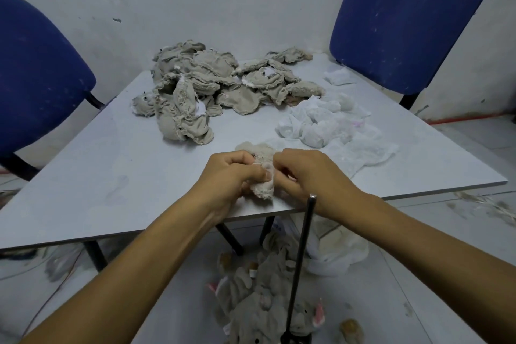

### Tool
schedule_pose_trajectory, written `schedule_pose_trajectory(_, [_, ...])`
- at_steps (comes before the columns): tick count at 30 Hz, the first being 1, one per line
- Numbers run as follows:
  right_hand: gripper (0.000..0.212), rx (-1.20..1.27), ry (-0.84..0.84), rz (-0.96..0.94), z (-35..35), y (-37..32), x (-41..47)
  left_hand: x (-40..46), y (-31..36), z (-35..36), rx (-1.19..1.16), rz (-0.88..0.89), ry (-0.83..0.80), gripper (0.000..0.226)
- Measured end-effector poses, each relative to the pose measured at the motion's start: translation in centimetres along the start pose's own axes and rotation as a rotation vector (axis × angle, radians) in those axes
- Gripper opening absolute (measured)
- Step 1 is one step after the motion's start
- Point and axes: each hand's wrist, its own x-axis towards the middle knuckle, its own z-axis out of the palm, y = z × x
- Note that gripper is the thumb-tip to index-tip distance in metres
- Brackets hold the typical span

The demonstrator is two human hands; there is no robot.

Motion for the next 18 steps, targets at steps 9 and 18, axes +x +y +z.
schedule_pose_trajectory(9, [0.032, 0.005, 0.001, -0.005, 0.5, -0.4, -0.7, -0.3, -1.3, 1.1, 0.284, 0.160, 0.269, 0.014])
schedule_pose_trajectory(18, [0.038, 0.151, 0.010, 0.165, -0.9, 0.2, -0.2, 0.1, -1.0, -0.4, 0.137, 0.102, -0.183, 0.011])
